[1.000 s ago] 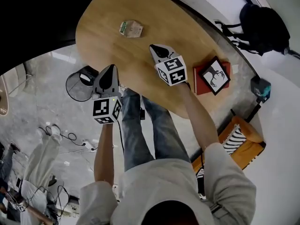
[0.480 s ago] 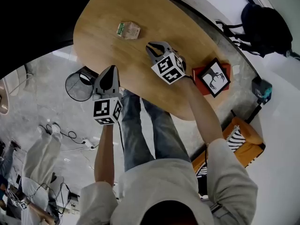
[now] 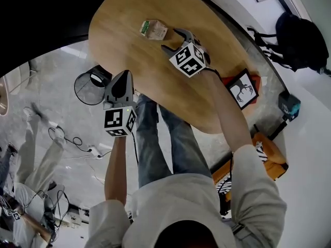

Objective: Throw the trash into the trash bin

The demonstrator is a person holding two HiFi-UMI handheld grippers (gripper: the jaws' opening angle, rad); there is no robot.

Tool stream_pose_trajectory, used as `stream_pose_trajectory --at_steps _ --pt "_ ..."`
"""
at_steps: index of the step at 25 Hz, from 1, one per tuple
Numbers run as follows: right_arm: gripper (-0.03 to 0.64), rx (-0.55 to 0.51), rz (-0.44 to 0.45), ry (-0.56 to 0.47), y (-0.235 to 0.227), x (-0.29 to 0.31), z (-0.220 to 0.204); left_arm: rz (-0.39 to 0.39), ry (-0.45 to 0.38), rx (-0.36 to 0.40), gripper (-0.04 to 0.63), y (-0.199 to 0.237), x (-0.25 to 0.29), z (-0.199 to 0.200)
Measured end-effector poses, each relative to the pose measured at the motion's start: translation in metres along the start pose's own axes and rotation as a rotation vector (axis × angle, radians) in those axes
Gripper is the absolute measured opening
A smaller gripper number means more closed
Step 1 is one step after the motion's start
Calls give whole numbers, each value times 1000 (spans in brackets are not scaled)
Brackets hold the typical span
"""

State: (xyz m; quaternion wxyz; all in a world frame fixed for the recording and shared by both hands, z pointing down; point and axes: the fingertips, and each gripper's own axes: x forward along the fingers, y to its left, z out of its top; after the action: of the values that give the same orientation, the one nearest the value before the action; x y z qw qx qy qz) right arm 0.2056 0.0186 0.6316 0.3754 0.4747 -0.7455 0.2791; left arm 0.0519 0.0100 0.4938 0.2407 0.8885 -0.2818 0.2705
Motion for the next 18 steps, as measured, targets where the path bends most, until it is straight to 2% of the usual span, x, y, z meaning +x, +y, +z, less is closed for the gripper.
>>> stream_pose_trajectory --at_steps 8,18 --pt "316 -67 3 56 -8 25 7 13 9 -9 18 13 -5 -3" --pt "305 -81 32 82 -1 31 10 23 -2 -14 18 23 -13 0"
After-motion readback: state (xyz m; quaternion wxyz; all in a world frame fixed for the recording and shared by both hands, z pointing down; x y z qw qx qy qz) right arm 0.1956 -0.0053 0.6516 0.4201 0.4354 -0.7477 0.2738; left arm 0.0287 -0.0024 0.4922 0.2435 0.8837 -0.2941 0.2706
